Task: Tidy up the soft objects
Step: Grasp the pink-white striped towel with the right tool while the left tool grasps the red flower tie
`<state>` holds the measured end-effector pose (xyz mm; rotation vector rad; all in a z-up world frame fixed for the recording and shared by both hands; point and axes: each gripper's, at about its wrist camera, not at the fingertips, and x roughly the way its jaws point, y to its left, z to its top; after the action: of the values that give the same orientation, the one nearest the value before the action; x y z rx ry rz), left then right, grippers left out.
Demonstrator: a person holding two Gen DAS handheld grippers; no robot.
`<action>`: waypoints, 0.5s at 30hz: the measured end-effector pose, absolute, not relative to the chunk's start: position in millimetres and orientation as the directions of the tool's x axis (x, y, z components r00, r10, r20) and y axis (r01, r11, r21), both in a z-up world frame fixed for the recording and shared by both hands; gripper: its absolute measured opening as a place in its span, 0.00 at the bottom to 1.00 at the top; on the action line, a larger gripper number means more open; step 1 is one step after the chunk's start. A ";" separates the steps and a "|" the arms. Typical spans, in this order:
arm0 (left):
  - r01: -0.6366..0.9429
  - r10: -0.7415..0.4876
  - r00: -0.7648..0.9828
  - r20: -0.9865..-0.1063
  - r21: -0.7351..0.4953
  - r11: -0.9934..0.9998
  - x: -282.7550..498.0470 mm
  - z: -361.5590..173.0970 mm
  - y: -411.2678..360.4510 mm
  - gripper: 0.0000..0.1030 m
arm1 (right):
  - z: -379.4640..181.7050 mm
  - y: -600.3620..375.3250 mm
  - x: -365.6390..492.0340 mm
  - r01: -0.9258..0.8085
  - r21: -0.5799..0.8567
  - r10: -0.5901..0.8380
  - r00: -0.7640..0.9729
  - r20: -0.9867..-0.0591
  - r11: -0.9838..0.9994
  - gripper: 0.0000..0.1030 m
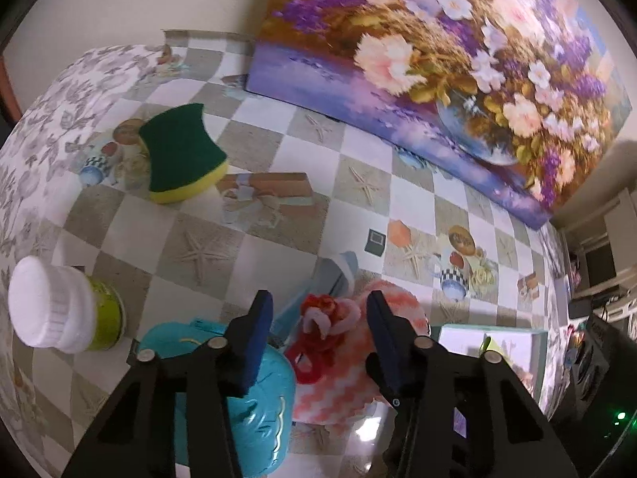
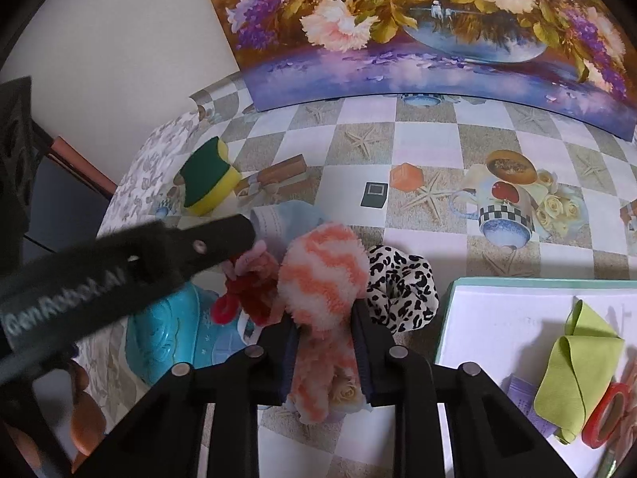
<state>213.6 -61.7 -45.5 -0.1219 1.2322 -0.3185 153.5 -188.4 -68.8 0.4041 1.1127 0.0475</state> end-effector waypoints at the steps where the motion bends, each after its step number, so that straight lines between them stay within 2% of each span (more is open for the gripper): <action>1: 0.181 -0.305 0.291 -0.907 -0.261 0.948 213.1 -46.6 -63.6 0.45 | -69.3 -188.6 153.6 0.163 0.340 0.237 0.448 -0.862 0.926 0.26; 5: 0.205 -0.316 0.257 -0.913 -0.268 0.941 211.9 -53.7 -71.3 0.30 | -71.5 -190.3 153.4 0.166 0.345 0.242 0.445 -0.862 0.924 0.25; 7: 0.210 -0.306 0.264 -0.915 -0.255 0.944 210.9 -54.3 -73.0 0.29 | -72.3 -191.1 153.2 0.169 0.347 0.243 0.444 -0.862 0.923 0.24; 15: 0.194 -0.313 0.275 -0.909 -0.266 0.944 212.2 -51.6 -69.2 0.24 | -70.0 -191.7 152.3 0.163 0.356 0.251 0.453 -0.855 0.920 0.13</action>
<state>212.2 -69.2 -51.6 -0.1099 1.2471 -0.3413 152.3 -191.7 -70.0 0.4203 1.1084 0.0562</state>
